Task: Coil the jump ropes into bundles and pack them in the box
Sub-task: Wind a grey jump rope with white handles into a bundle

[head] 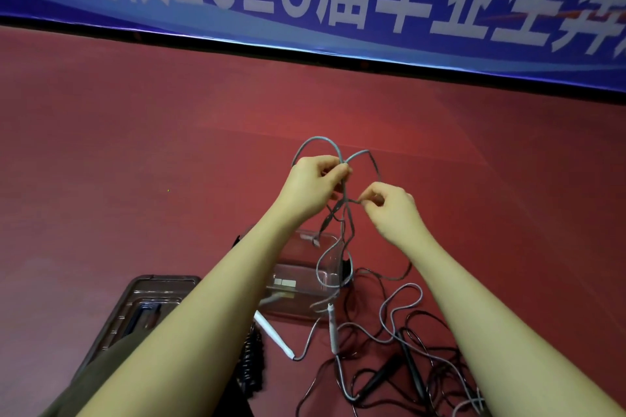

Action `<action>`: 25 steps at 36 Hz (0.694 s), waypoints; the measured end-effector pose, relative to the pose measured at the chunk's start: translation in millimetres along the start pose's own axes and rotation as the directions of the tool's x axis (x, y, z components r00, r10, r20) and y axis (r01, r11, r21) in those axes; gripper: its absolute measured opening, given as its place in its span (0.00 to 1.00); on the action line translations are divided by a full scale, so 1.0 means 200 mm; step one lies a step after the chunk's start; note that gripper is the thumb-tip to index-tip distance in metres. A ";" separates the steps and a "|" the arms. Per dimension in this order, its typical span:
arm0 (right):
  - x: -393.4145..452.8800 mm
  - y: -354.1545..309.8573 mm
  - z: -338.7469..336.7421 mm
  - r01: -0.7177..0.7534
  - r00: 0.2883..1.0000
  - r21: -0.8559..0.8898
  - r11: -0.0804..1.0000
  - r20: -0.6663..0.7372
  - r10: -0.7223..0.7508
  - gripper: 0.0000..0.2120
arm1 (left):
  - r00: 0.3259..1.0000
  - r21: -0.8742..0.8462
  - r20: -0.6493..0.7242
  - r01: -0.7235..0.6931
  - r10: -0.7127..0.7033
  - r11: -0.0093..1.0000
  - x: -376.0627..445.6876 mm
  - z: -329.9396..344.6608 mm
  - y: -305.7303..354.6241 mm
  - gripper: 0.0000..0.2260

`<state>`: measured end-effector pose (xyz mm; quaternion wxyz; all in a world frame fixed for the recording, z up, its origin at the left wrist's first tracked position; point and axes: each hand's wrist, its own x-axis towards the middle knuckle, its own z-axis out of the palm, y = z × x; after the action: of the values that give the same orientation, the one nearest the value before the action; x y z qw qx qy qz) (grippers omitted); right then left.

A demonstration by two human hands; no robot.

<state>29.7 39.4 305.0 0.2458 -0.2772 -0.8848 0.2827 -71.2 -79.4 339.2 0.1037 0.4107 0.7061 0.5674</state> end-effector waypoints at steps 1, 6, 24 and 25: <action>0.01 0.02 0.02 -0.050 0.999 -0.042 0.998 0.019 0.051 0.09 | 1.000 -0.029 -0.014 -0.004 0.003 1.000 0.00 0.00 0.01 0.10; 0.04 0.11 0.08 -0.207 0.970 -0.189 0.960 0.086 0.227 0.13 | 0.997 -0.129 -0.064 -0.042 0.034 0.991 0.00 0.00 0.01 0.09; -0.03 -0.09 0.01 -0.055 0.947 0.480 0.876 0.302 -0.106 0.13 | 0.997 -0.096 -0.071 -0.029 0.022 0.995 0.02 -0.02 0.00 0.08; -0.03 -0.11 0.00 -0.056 0.931 0.481 0.875 0.341 -0.128 0.13 | 0.996 -0.098 -0.085 -0.026 0.018 0.995 0.02 -0.02 0.00 0.09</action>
<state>27.1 20.4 316.4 0.1450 -0.1332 -0.8213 0.5355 -76.0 -79.2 341.7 0.0879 0.3887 0.6763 0.6196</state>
